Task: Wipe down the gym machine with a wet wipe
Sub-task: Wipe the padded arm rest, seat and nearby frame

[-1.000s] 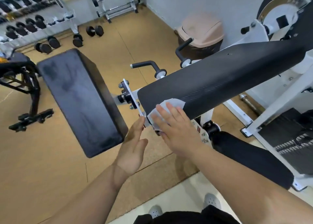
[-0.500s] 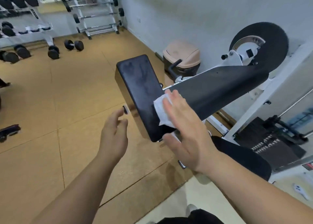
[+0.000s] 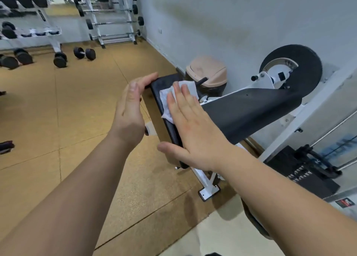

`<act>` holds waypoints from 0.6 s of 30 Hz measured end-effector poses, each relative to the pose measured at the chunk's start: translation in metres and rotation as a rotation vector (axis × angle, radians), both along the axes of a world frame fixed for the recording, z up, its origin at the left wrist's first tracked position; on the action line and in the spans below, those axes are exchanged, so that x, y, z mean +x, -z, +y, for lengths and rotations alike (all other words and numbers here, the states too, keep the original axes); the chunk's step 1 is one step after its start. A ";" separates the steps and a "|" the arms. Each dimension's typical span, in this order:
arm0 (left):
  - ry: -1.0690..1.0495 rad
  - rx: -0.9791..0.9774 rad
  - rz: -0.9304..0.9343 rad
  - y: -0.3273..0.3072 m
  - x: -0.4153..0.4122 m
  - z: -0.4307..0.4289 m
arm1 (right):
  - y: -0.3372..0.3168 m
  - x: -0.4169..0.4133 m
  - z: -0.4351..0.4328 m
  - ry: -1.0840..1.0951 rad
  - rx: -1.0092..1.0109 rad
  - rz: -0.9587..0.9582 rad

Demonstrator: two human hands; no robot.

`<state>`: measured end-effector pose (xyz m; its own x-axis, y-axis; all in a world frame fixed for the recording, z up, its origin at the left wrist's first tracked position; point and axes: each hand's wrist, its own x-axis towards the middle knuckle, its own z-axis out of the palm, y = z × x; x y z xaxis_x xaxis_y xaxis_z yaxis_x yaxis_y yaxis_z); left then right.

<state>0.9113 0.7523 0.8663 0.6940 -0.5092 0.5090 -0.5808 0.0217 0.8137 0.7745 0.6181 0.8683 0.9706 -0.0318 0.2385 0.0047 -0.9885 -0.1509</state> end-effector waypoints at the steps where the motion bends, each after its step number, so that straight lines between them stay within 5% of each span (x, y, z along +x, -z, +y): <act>1: 0.006 -0.003 0.004 0.000 0.000 0.000 | 0.011 -0.015 0.003 -0.021 -0.010 -0.007; 7: -0.007 -0.012 0.076 -0.001 -0.001 -0.002 | 0.055 -0.075 0.004 -0.120 0.008 0.021; 12: -0.024 -0.026 0.163 -0.007 -0.007 -0.003 | 0.005 -0.005 -0.016 -0.162 -0.122 0.014; 18: -0.102 -0.028 0.241 -0.015 -0.018 -0.005 | -0.024 0.038 -0.017 -0.151 -0.036 -0.056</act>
